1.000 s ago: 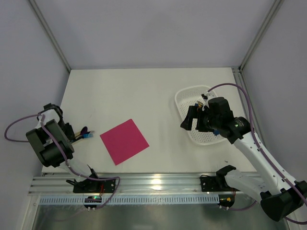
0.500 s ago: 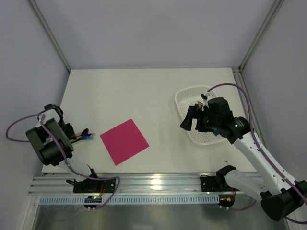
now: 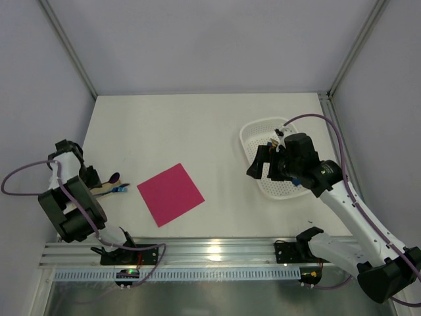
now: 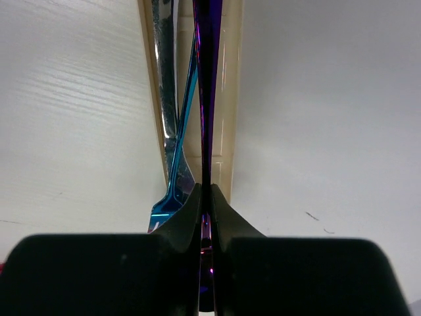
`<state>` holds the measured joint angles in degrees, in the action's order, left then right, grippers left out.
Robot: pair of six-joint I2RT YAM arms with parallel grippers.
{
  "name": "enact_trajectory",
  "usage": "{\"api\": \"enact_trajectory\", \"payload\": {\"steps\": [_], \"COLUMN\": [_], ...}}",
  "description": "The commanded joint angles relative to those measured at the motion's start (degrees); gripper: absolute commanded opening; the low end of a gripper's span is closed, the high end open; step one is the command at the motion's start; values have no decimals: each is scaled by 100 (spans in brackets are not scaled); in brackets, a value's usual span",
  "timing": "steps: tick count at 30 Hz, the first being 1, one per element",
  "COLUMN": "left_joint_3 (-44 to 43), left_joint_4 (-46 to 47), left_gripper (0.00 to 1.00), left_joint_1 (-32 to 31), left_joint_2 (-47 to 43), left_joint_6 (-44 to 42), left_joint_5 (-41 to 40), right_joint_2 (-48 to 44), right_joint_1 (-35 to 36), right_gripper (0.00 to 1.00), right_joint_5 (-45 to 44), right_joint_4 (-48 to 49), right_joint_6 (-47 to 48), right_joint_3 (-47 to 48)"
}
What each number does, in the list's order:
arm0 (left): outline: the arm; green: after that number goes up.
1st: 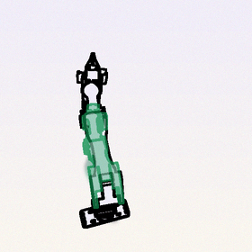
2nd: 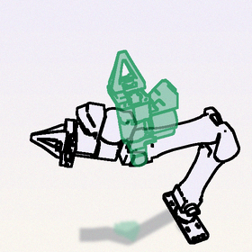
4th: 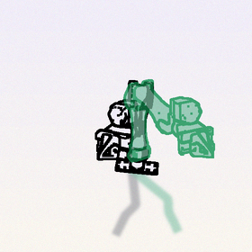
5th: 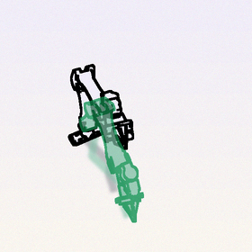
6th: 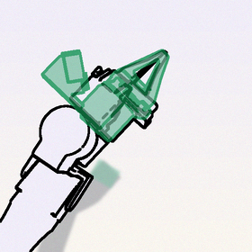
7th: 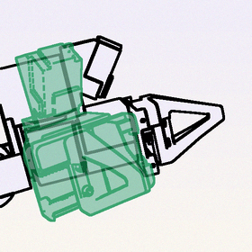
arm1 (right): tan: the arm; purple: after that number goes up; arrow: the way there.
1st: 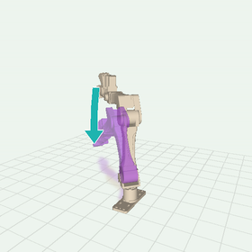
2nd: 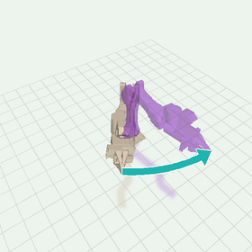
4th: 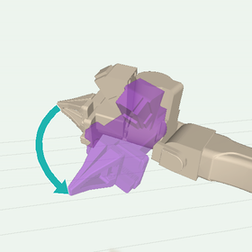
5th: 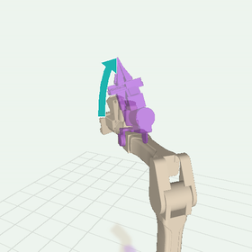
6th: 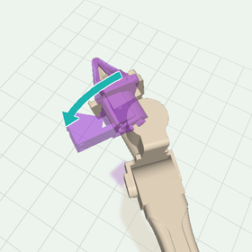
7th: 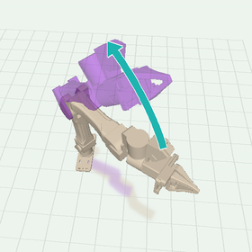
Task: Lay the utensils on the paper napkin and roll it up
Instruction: Pick up the utensils from the container, then place the utensils on the napkin.
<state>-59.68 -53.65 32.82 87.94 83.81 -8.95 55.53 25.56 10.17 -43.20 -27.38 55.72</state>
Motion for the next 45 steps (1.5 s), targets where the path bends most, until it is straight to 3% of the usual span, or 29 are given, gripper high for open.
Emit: {"api": "enact_trajectory", "payload": {"steps": [1, 12, 19, 24, 27, 29, 32, 33, 34, 35, 36, 38, 41, 42, 45], "left_joint_3": [-149, -562, -949, -1124, -1326, -1283, -1230, -1169, -1143, -1151, -1160, -1169, -941, -931, -931], "left_joint_4": [-208, -146, 546, 1145, 1409, 1689, 1744, 1691, 1613, 1490, 1358, 813, 741, 542, -276], "left_gripper": [0, 0, 0, 0, 0, 0, 0, 0, 0, 0, 0, 0, 0, 0, 0], "left_joint_1": [6, -679, -1908, -2841, -3490, -4060, -4835, -5386, -5635, -5811, -6039, -6129, -6226, -6261, -6340], "left_joint_2": [-365, -1226, -1613, -1667, -1570, -1596, -1649, -1649, -1640, -1614, -1596, -1605, -1893, -1947, -2000], "left_joint_6": [74, -830, -2279, -4034, -4959, -5969, -7463, -7937, -8803, -9194, -9590, -10860, -11865, -12210, -13064], "left_joint_5": [86, -256, -792, -784, -126, 245, -297, -518, -607, -564, 132, 639, 859, 1365, 1676], "right_joint_2": [-42, -200, -314, -402, -455, -499, -534, -569, -587, -604, -665, -727, -815, -842, -1026], "right_joint_1": [37, 37, 28, 37, 37, 37, 37, 37, 37, 37, 37, 37, 45, 37, 37], "right_gripper": [99, 99, 100, 100, 99, 99, 100, 99, 100, 99, 99, 100, 99, 99, 99], "right_joint_5": [-59, 2, 37, 63, 134, 204, 335, 380, 432, 502, 538, 617, 863, 1037, 1345], "right_joint_4": [224, 391, 426, 453, 505, 567, 628, 672, 690, 699, 751, 839, 962, 989, 1156], "right_joint_6": [-5, -13, 21, 74, 109, 145, 180, 206, 215, 233, 241, 242, 224, 198, 136], "right_joint_3": [132, -44, -106, -123, -176, -211, -281, -325, -334, -343, -395, -466, -562, -632, -843]}}
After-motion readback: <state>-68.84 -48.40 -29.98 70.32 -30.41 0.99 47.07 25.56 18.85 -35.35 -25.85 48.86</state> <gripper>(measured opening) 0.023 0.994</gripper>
